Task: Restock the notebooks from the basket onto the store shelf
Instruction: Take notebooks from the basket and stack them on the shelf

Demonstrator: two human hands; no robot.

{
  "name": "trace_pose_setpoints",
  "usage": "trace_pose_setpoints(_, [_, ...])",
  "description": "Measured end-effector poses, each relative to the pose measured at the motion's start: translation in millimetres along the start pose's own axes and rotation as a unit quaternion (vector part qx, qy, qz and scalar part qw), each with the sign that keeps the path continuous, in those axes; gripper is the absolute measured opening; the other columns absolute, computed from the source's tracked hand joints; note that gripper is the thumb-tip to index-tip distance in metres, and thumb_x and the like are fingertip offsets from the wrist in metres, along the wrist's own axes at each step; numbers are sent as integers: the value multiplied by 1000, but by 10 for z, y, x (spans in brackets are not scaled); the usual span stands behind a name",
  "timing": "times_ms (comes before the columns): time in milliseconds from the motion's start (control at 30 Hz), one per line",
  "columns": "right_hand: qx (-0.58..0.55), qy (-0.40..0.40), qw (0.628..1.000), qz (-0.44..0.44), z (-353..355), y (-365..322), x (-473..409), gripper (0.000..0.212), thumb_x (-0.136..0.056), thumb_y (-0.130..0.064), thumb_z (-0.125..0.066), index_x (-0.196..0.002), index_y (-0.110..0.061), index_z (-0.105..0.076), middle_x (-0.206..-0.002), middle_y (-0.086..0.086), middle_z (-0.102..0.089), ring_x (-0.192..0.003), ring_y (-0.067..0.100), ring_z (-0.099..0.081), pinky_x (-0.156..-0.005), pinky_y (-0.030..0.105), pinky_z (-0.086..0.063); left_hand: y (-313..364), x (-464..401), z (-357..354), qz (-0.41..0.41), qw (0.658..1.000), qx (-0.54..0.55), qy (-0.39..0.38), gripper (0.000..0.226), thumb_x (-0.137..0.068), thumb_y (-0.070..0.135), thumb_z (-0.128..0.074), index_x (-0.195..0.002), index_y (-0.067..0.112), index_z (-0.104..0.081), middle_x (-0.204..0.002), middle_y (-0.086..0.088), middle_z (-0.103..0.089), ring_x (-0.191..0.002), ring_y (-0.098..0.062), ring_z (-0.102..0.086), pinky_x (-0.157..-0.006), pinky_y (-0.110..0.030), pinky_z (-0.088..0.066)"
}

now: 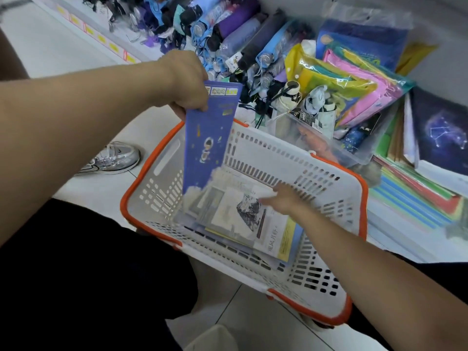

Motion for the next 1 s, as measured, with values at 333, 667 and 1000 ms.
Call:
trace_pose_setpoints(333, [190,72,979,16,-294,403,-127,149,-40,-63,-91,-155,-14,-10,-159,7,-12,-147,33,-10,-111,48,-36,-59,-45,-75,-24,999,-14,-24,16,-90,19,-68,-100,6,-66,-77,0,-64,-63,-20,-67,-60,-35,-59])
trace_pose_setpoints(667, [70,-45,994,75,264,249,-102,55,-97,-27,-63,-146,-11,-46,-151,8,-44,-134,29,-47,-104,40,-46,9,-94,-92,-12,999,-2,-32,19,-92,14,-64,-108,5,-64,-82,-3,-62,-62,-23,-67,-73,-41,-58])
trace_pose_setpoints(1000, [-308,-154,934,97,1892,-140,948,88,-47,-30,-99,-127,-19,-65,-126,16,-67,-100,28,-72,-82,46,-60,-248,-40,-21,82,968,216,-92,27,-97,3,-55,-124,-1,-57,-101,-16,-65,-78,-26,-65,-65,-36,-61])
Point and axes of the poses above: each hand's wrist, its own x-axis away from the middle knuckle, its own z-axis out of the back of the hand, y = z × x, the point moved 6 cm from there along -x, towards the middle knuckle
